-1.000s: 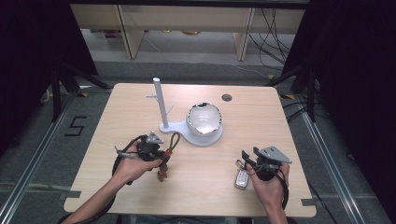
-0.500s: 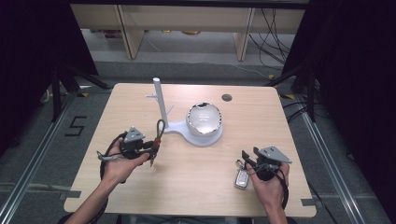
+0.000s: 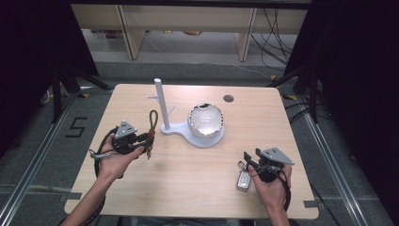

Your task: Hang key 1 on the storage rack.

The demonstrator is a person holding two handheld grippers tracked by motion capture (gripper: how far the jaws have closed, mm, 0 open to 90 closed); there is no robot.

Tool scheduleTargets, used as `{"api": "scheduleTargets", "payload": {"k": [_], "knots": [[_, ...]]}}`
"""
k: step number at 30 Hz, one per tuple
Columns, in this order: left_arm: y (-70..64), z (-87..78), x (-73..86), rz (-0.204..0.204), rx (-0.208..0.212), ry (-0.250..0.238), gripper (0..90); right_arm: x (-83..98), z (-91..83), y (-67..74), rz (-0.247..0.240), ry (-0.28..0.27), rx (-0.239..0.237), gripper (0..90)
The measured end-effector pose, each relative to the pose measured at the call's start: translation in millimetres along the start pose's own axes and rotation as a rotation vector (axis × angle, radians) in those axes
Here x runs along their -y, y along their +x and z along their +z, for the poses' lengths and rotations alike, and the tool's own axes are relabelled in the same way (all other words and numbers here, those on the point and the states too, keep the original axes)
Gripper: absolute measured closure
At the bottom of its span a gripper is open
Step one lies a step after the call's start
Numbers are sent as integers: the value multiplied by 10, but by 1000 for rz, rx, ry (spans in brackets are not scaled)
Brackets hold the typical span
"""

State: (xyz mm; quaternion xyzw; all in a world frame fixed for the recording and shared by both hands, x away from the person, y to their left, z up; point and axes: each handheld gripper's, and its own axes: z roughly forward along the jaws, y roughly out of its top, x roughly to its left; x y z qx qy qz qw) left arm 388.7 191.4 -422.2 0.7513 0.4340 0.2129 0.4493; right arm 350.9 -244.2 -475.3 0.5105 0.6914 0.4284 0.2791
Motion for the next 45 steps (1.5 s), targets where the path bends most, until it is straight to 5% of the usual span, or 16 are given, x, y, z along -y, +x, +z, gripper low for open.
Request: {"api": "scheduleTargets", "payload": {"k": [23, 25, 26, 28, 31, 45], "knots": [[125, -29, -172, -24, -45, -63, 680, 4, 4, -5, -1, -7, -2, 503], [131, -30, -184, -24, -47, -63, 680, 3, 3, 3, 3, -2, -6, 503], [140, -30, -190, -22, -49, -65, 680, 9, -5, 40, 43, 3, 6, 503], [146, -30, -201, -25, -51, -66, 680, 7, 7, 4, 6, -3, -6, 503], [167, -37, -228, -28, -56, -81, 680, 8, -1, 36, 40, 4, 7, 503], [238, -31, -328, -25, -75, -93, 680, 6, -7, 34, 29, 18, 13, 502]]}}
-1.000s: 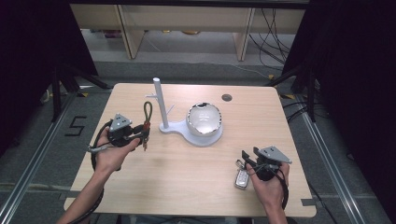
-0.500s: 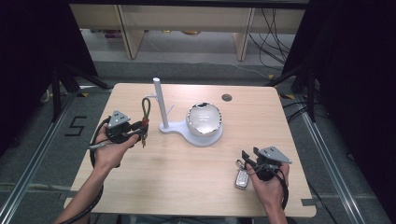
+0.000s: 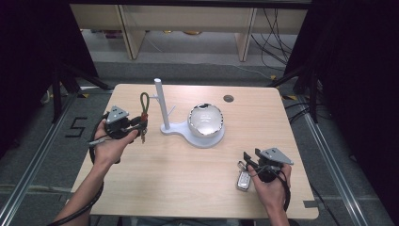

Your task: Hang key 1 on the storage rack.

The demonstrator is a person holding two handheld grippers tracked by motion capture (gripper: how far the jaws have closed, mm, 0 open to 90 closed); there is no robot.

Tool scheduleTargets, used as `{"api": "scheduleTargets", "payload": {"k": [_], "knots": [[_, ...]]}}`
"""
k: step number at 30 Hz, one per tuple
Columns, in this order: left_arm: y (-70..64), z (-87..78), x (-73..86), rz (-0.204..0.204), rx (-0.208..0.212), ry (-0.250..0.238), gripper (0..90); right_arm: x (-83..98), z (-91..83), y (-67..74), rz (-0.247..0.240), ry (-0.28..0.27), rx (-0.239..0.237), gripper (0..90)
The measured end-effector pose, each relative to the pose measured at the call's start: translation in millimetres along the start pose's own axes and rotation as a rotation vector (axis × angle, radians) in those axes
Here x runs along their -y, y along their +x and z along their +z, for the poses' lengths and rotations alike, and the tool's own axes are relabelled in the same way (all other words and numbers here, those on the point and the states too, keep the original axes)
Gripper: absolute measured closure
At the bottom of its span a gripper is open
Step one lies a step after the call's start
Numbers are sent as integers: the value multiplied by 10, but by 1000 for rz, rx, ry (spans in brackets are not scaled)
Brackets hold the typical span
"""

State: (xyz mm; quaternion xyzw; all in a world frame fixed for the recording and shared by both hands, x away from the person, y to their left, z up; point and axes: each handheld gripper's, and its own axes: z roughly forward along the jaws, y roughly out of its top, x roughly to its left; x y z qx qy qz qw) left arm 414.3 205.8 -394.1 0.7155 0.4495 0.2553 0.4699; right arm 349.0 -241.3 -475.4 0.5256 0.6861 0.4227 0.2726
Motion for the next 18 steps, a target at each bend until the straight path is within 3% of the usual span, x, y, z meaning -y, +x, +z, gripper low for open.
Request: {"api": "scheduleTargets", "payload": {"k": [3, 5, 6, 16, 17, 18], "knots": [[5, 22, -13, 0, -1, 2, 680, 1, 15, 3, 7, -20, -10, 503], [6, 40, -18, 0, 0, 5, 680, -1, 5, -8, -12, -8, 0, 503], [7, 46, -19, 1, 0, 6, 680, 1, 9, 2, 8, -14, -8, 503], [28, 133, -13, -8, 0, 21, 680, 1, 10, -3, 9, -15, -6, 503], [31, 138, -11, -6, 0, 26, 679, -3, -3, -4, 7, 0, 0, 503], [33, 148, -5, -7, -1, 31, 680, -5, 10, -36, -27, -14, -6, 503]]}}
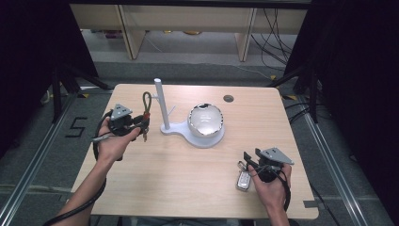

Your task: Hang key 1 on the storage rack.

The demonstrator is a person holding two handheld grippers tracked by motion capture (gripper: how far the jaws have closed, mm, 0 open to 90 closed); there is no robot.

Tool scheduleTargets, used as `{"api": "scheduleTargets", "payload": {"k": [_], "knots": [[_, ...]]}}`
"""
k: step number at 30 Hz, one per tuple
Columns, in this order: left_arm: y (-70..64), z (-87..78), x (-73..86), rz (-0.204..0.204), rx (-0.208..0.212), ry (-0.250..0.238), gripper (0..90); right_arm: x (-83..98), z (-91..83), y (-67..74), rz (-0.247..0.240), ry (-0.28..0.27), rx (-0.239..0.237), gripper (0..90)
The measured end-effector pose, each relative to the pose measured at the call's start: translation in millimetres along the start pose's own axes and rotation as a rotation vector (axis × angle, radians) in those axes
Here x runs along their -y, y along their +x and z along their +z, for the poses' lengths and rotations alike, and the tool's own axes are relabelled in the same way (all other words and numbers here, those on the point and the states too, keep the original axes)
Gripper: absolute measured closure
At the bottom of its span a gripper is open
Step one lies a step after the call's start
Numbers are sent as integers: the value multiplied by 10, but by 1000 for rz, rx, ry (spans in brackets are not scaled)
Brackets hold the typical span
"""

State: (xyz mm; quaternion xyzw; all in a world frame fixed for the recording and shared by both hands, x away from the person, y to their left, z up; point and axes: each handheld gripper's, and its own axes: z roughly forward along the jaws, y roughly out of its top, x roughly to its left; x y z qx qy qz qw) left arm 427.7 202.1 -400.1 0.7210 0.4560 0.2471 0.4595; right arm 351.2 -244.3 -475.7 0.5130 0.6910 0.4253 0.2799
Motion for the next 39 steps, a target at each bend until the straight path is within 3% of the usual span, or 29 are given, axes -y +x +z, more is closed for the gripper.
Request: {"api": "scheduleTargets", "payload": {"k": [39], "knots": [[-47, 261, 18, -7, 20, 37, 679, 9, 8, -6, 2, -7, -10, 502]]}}
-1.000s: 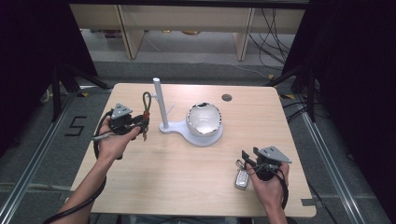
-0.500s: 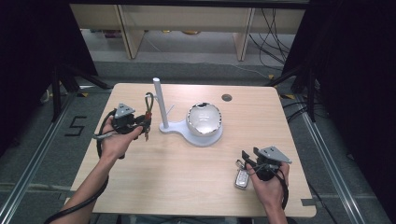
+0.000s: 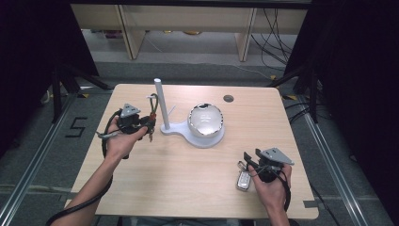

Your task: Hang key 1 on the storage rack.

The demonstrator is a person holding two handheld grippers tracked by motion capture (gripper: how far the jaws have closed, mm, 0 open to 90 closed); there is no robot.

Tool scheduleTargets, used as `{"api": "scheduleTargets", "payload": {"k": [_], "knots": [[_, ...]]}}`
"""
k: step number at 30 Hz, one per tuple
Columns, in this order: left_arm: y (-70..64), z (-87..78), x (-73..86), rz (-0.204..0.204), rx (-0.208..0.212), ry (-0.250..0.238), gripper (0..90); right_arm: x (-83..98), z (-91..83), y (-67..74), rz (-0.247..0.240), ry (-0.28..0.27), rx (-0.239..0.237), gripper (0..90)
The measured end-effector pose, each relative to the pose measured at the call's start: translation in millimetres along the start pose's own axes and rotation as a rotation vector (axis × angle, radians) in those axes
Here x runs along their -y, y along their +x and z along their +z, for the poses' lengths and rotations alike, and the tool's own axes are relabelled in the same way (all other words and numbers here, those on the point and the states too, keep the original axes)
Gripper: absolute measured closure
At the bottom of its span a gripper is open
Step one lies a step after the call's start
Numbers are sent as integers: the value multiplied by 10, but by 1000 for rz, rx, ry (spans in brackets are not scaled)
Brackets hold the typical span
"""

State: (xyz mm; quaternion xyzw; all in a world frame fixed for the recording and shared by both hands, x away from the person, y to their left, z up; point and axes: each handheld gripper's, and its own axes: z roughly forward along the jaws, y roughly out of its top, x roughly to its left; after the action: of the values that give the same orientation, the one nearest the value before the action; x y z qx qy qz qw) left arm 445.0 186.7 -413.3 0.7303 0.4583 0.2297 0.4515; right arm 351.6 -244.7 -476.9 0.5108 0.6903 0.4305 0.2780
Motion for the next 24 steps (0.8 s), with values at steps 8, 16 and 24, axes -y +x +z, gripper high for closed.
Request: {"api": "scheduleTargets", "payload": {"k": [8, 16, 24], "knots": [[-11, 45, -1, 4, 2, 11, 678, 0, -7, 0, -2, 7, 9, 502], [-14, 82, 7, 1, 10, 20, 673, 7, 6, -8, -7, 2, 3, 502], [-17, 104, 11, -1, 20, 22, 668, 12, 2, 6, 13, 7, 11, 502]]}}
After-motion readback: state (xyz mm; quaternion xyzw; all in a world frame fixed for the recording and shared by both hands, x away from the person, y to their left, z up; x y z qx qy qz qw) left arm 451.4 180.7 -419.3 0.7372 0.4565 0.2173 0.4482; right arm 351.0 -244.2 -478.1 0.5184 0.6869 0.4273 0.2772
